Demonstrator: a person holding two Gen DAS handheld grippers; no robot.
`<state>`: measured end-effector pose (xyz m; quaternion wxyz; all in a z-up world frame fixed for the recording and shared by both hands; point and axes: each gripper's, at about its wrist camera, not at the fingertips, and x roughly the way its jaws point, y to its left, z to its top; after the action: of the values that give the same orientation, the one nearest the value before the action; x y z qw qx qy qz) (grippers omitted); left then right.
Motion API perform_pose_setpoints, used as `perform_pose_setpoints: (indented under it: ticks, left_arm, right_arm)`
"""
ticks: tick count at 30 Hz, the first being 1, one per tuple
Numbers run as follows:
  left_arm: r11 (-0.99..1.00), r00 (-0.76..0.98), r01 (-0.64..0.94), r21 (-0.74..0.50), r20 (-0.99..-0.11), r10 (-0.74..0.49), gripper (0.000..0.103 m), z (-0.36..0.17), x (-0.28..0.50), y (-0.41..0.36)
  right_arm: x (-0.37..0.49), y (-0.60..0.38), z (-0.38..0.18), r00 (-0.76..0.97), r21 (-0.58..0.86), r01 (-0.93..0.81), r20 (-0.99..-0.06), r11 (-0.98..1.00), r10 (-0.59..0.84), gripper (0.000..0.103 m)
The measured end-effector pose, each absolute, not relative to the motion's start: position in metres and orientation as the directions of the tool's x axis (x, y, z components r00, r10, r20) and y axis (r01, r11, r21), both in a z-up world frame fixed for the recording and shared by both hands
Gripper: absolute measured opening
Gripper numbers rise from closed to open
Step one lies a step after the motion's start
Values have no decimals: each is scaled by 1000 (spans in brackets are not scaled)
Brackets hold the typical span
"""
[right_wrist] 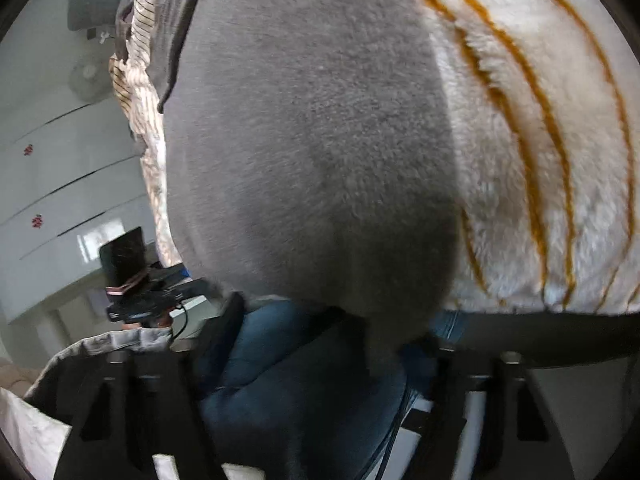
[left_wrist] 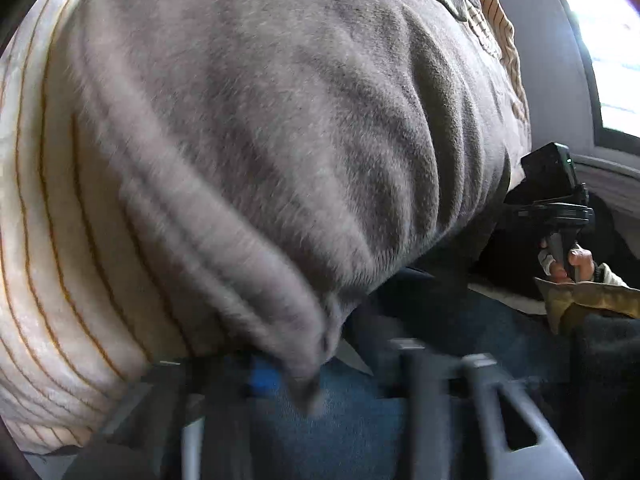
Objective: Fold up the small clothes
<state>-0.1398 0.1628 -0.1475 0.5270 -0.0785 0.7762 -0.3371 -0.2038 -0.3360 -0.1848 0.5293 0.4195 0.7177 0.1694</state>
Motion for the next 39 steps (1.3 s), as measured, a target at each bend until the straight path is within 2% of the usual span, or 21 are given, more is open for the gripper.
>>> perform_pose_setpoints:
  ticks: [1,7,13,22,27,32,39]
  left_arm:
    - [754,-437,224,-618,-755,-489,10,-146,-138,167]
    - [665,-397,122,-737,-650,-648,8,-118,-113,199]
    - [590,-194,65,-805,-590,-784,8,-74,-57,226]
    - [551,50,174,-816,-551,-833,8,-36,56,206]
    - [577,145,158,-801,-559,-816,8,-63,119,161]
    - [637,215,104,-764,-608,-764,9,-109,174,136]
    - [750,216,43,-660,-727,-652,9,-183,209,130]
  right_arm:
    - [-204,-338,-184,-93,687,427,-613,588,784,9]
    - [-192,-332,-156,-58,776,360,-536,519,842,8]
    - [-157,-336,-111,145,893,286,-400,348,905,8]
    - [-48,-337,-62,334,968,86,-250,235,909,8]
    - [11,-351,-74,401,978,74,-209,196,892,8]
    - [67,-380,-120,519,981,144,-188,132,834,8]
    - [103,-406,-209,558,943,301,-293,140,776,8]
